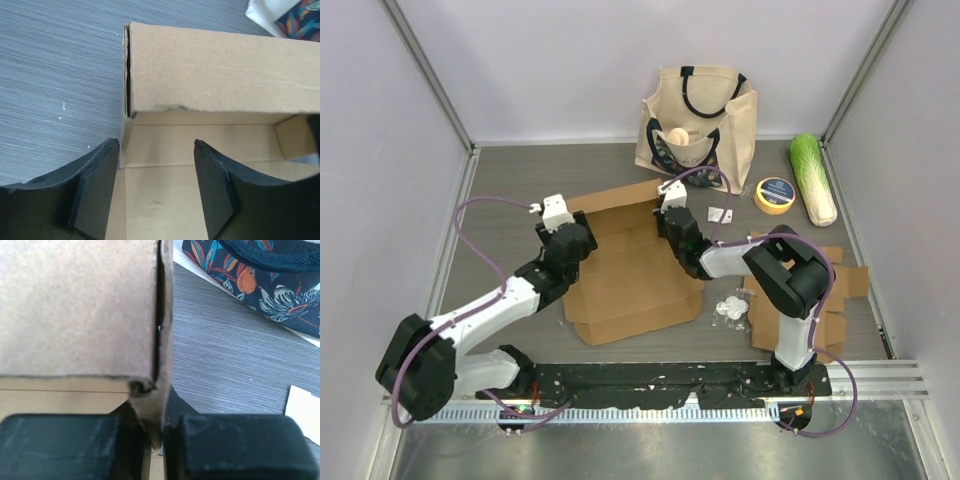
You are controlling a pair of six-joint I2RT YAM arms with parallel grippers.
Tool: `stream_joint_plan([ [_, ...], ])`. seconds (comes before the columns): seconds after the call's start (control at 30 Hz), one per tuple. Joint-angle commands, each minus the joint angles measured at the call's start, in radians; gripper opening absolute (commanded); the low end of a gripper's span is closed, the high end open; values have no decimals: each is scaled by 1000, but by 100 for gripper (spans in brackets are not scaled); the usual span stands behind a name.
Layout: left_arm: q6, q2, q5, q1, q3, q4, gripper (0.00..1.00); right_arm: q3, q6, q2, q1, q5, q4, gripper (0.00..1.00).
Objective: Fold the paper box
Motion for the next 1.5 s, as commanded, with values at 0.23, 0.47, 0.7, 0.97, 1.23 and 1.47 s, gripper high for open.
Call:
stream_joint_plan([
  [0.23, -200, -410, 337, 14, -14, -426, 75, 3, 203, -295, 9, -12, -539, 81],
  [0.47, -195, -557, 599, 56, 78, -531, 77, -83, 355, -552, -18, -301, -1029, 84],
  [0.7, -128, -401, 1063, 59, 202, -430, 72, -195, 527, -636, -18, -485, -1062, 75],
  [0.97, -96, -264, 1057, -157, 221, -370, 59, -299, 548, -650, -24, -486, -990, 63],
  [1.23, 106, -94, 632, -539, 227, -338, 66, -433, 634, -747, -22, -540, -884, 29],
  [1.47, 385, 176, 297, -761, 311, -455, 82, -392, 623, -859, -25, -597, -950, 1],
])
